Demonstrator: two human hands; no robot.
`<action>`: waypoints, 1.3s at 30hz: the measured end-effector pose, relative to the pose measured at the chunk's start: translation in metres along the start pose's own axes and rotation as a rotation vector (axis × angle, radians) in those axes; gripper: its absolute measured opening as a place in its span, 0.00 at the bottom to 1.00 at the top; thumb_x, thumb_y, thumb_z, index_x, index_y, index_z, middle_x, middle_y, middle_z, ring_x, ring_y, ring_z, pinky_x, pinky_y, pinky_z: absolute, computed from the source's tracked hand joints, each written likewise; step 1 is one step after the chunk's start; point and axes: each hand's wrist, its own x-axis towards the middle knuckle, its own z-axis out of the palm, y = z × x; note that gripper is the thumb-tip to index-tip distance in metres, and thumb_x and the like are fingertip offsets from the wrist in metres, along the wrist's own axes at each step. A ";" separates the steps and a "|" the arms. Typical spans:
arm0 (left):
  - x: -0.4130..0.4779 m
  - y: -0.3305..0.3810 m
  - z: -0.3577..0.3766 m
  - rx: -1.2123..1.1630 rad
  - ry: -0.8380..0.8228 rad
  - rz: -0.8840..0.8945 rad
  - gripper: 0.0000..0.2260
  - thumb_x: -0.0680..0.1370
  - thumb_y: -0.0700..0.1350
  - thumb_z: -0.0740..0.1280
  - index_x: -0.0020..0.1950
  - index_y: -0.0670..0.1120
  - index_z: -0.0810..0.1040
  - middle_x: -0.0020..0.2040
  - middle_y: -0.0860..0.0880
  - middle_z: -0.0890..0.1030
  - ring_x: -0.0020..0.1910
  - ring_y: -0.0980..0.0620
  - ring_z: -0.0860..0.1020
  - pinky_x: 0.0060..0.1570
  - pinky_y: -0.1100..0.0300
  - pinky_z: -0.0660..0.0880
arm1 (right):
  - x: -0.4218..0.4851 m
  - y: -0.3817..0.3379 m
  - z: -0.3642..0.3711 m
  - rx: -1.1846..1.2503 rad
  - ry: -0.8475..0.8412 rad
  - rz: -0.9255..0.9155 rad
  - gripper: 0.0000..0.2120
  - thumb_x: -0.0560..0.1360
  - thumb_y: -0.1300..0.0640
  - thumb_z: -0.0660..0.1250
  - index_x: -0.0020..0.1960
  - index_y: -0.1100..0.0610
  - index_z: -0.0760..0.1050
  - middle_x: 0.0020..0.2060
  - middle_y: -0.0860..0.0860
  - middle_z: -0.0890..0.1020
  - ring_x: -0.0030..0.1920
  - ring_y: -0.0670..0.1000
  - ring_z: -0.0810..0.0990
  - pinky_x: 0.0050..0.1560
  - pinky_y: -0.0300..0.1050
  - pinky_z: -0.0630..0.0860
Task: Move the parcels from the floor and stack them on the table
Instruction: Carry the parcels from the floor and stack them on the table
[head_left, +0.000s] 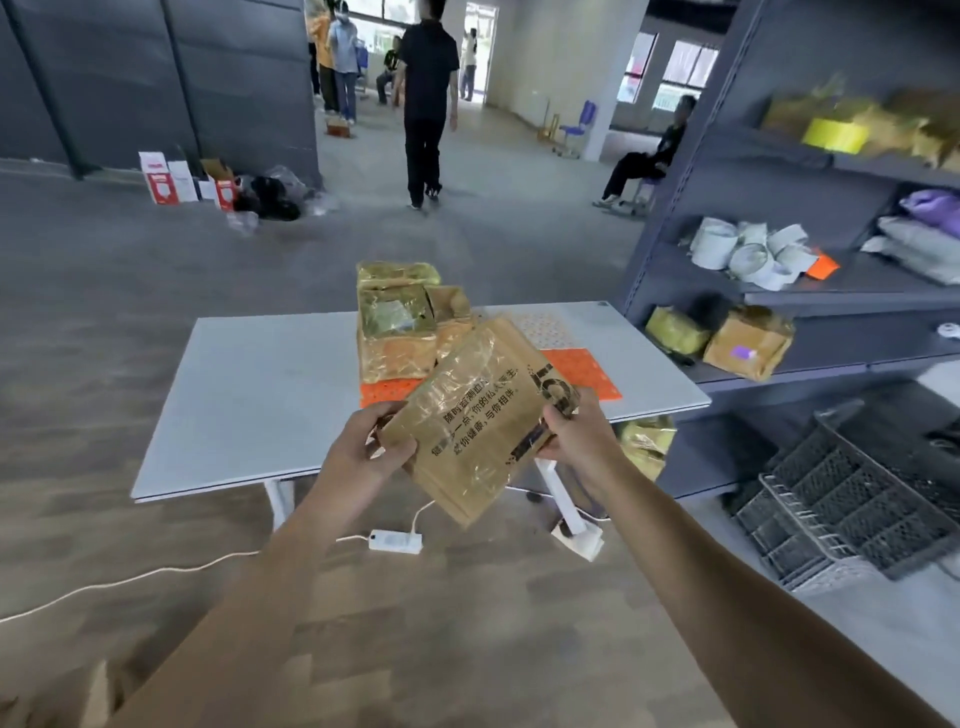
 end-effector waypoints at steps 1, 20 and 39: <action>0.020 -0.002 0.002 0.016 -0.023 0.015 0.20 0.74 0.37 0.71 0.64 0.47 0.74 0.60 0.48 0.77 0.58 0.54 0.76 0.64 0.55 0.71 | 0.013 -0.010 0.001 0.017 0.016 0.005 0.13 0.74 0.51 0.66 0.56 0.45 0.66 0.52 0.54 0.80 0.49 0.58 0.83 0.50 0.62 0.80; 0.282 0.011 0.080 0.124 0.035 0.087 0.11 0.79 0.45 0.66 0.60 0.54 0.76 0.48 0.58 0.80 0.47 0.58 0.78 0.46 0.60 0.75 | 0.259 -0.075 -0.024 0.308 -0.026 0.030 0.14 0.81 0.53 0.61 0.66 0.53 0.66 0.59 0.59 0.78 0.41 0.58 0.84 0.37 0.50 0.81; 0.531 0.027 0.176 0.059 0.171 -0.252 0.28 0.76 0.66 0.59 0.72 0.54 0.68 0.65 0.50 0.76 0.60 0.46 0.76 0.63 0.45 0.72 | 0.555 -0.102 -0.074 -0.177 -0.134 -0.125 0.13 0.82 0.44 0.55 0.55 0.54 0.68 0.44 0.50 0.75 0.41 0.46 0.73 0.39 0.45 0.68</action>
